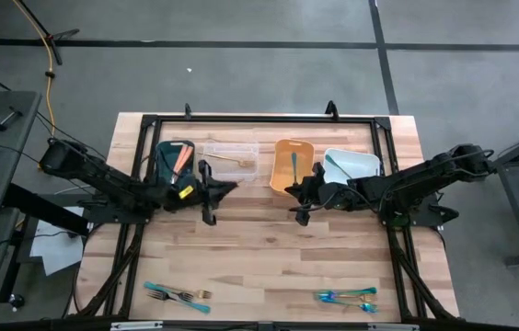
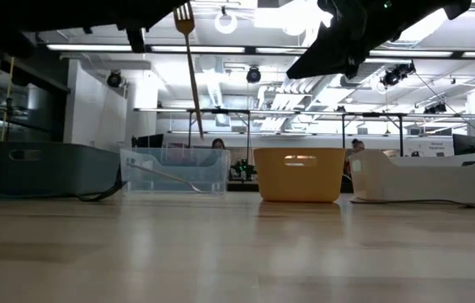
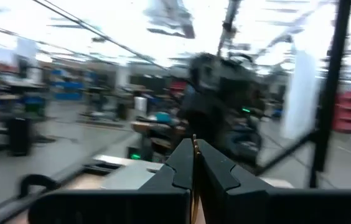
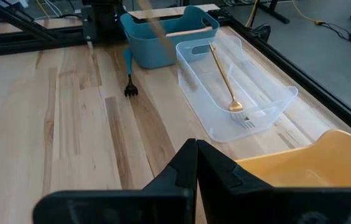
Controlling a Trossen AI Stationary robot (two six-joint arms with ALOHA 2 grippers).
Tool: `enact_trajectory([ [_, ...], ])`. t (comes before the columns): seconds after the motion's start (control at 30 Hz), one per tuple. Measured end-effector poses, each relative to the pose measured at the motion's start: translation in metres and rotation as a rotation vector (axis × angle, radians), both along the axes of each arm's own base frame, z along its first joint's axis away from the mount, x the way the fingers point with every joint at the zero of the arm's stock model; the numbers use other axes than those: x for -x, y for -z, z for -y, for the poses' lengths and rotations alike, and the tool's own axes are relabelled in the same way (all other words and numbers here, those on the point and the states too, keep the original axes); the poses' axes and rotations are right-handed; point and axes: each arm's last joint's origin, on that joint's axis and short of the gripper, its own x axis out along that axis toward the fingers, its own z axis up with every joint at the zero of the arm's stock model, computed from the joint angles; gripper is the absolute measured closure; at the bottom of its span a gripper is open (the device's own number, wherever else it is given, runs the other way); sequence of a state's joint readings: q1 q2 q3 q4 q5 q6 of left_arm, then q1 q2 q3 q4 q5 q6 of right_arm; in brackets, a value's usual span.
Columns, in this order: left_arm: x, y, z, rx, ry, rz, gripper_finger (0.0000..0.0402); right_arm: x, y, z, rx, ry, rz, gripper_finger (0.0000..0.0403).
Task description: Sort silverware by color (type)
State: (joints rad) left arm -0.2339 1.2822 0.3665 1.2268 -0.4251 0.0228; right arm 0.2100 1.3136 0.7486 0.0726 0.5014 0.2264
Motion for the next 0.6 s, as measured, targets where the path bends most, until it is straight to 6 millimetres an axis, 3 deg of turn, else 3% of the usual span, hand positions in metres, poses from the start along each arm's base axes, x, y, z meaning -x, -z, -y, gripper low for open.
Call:
enact_trajectory([
  [0.13, -0.008, -0.023, -0.014, -0.029, -0.119, -0.043, 0.0401, 0.000, 0.000, 0.000, 0.000, 0.000, 0.000, 0.0402],
  [0.33, -0.031, -0.058, -0.055, -0.016, -0.273, -0.447, 0.0401, 0.000, 0.000, 0.000, 0.000, 0.000, -0.001, 0.0402],
  [0.47, -0.040, -0.060, -0.082, 0.046, -0.313, -0.631, 0.0401, 0.000, 0.000, 0.000, 0.000, 0.000, -0.001, 0.0402],
  [0.6, -0.049, -0.044, -0.106, 0.120, -0.285, -0.691, 0.0401, 0.000, 0.000, 0.000, 0.001, 0.000, -0.003, 0.0402],
])
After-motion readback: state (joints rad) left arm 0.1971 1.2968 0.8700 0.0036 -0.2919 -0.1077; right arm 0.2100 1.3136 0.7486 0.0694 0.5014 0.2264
